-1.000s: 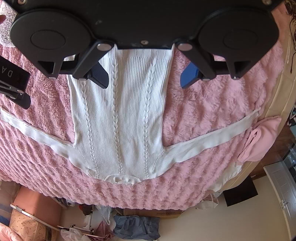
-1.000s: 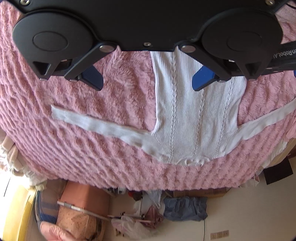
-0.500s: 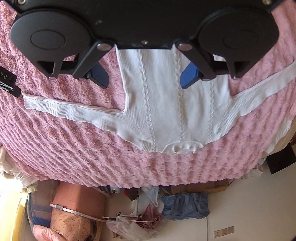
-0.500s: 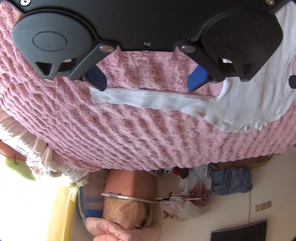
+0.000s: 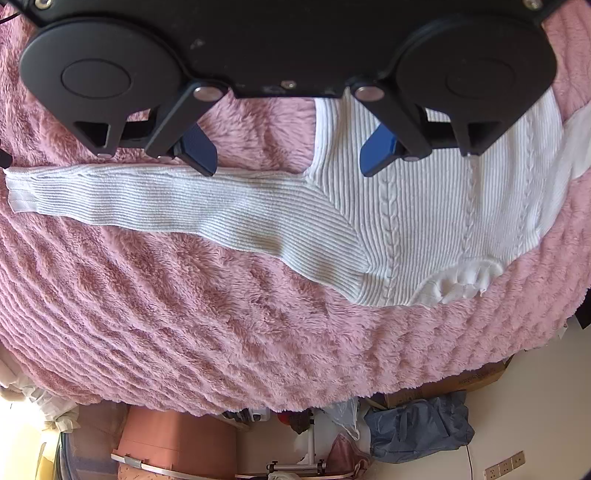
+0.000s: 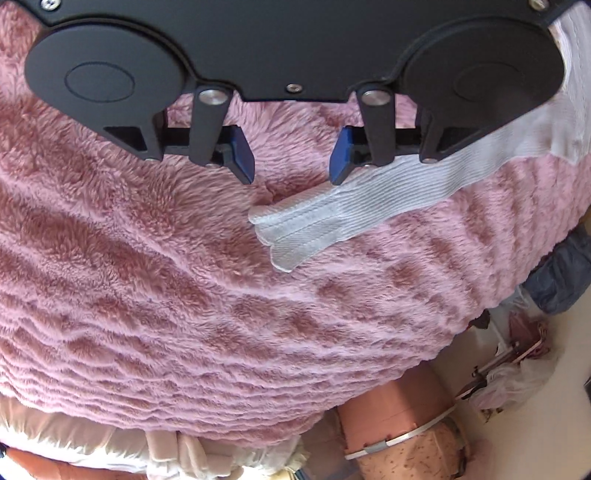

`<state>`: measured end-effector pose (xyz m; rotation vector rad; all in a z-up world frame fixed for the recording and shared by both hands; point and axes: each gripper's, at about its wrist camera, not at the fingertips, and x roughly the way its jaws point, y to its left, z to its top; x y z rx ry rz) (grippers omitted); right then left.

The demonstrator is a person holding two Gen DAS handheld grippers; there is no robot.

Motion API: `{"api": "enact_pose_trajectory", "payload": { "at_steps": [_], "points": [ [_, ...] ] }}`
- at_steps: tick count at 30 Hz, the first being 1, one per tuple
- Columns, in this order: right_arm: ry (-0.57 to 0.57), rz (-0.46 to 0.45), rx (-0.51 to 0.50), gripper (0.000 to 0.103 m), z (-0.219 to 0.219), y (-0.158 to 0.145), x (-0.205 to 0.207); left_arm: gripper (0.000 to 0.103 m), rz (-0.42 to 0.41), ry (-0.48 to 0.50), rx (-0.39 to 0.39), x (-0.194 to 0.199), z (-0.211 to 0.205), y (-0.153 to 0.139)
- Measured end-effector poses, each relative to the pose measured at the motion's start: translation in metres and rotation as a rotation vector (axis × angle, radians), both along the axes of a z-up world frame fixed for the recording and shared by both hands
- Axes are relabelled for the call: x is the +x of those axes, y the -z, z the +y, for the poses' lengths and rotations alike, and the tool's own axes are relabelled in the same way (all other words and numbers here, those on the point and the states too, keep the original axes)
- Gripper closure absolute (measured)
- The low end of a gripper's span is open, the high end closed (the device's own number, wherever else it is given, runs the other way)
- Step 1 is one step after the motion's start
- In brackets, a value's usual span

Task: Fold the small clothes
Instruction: 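Move the right tool to a sleeve cuff and close on it, then carry the cuff across the dress body with the right tool and open it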

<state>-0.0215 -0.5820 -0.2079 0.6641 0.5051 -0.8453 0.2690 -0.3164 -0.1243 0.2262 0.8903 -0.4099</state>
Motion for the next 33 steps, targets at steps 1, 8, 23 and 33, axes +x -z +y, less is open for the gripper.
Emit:
{"api": "enact_pose_trajectory", "payload": {
  "at_steps": [1, 8, 23, 33],
  "points": [
    [0.014, -0.009, 0.025, 0.056, -0.008, 0.004, 0.002, 0.014, 0.002, -0.002, 0.000, 0.005, -0.005, 0.004],
    [0.035, -0.073, 0.114, 0.056, -0.034, 0.024, 0.015, 0.014, 0.020, -0.012, 0.004, 0.037, -0.033, 0.033],
    [0.038, -0.202, 0.105, 0.094, -0.042, 0.011, 0.026, 0.014, 0.116, -0.021, 0.020, 0.062, -0.037, 0.078],
    [-0.046, -0.309, 0.073, 0.095, -0.022, -0.031, 0.048, 0.014, 0.146, -0.015, -0.029, 0.063, -0.027, 0.076]
  ]
}}
